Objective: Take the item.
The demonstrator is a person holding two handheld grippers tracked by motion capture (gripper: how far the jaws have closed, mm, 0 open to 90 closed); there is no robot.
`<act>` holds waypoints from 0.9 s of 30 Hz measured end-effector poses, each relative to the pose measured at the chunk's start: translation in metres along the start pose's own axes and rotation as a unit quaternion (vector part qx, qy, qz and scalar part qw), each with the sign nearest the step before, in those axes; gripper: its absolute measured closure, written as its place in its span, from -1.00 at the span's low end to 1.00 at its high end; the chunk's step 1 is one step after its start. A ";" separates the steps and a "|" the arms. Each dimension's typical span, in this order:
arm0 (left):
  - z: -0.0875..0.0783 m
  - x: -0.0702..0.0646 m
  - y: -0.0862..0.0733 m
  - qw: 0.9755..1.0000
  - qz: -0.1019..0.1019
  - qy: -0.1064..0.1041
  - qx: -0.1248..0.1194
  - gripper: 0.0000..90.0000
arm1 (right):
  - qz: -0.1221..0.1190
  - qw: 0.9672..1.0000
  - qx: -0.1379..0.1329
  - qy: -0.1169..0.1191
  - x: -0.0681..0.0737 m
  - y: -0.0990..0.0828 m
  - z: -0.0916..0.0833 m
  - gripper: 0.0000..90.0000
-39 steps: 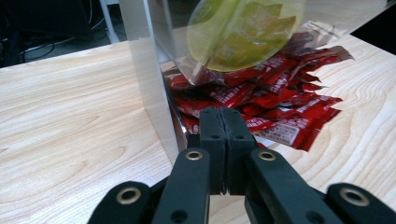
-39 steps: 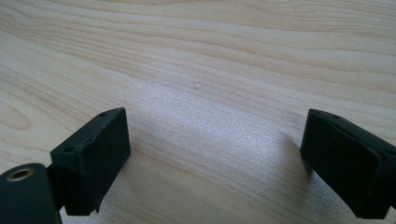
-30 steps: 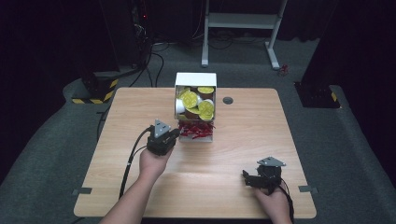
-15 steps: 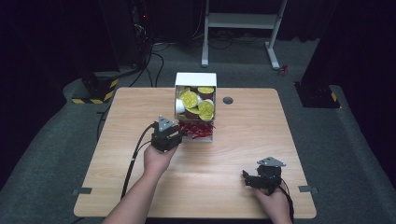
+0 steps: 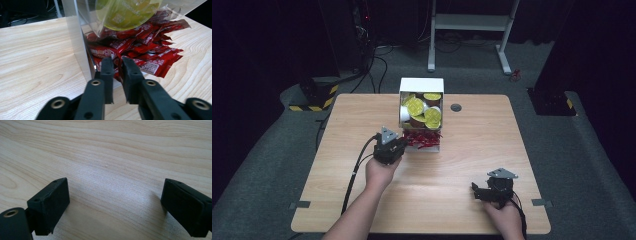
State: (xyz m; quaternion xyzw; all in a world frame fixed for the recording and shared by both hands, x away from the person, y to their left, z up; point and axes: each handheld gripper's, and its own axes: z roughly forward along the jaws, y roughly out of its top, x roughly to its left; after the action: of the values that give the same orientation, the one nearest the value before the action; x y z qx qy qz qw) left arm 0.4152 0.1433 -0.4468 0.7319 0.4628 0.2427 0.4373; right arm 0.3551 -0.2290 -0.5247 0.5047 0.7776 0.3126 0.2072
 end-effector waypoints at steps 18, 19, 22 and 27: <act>-0.019 0.000 -0.004 1.000 0.002 -0.018 -0.018 0.94 | 0.000 1.000 0.000 0.000 0.000 0.000 0.000 -0.82; -0.019 -0.001 -0.004 1.000 0.002 -0.019 -0.020 0.94 | 0.000 1.000 0.000 0.000 0.000 0.000 0.000 -0.82; -0.023 -0.001 -0.004 1.000 0.005 -0.020 -0.024 0.94 | 0.000 1.000 0.000 0.000 0.000 0.000 0.000 -0.82; -0.029 -0.001 -0.006 0.999 0.003 -0.023 -0.030 0.94 | 0.000 1.000 0.000 0.000 0.000 0.000 0.000 -0.82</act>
State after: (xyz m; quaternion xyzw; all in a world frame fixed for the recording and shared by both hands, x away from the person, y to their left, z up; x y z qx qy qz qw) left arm 0.3902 0.1557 -0.4372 0.7253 0.4432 0.2410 0.4684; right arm 0.3551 -0.2290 -0.5246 0.5046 0.7776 0.3126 0.2072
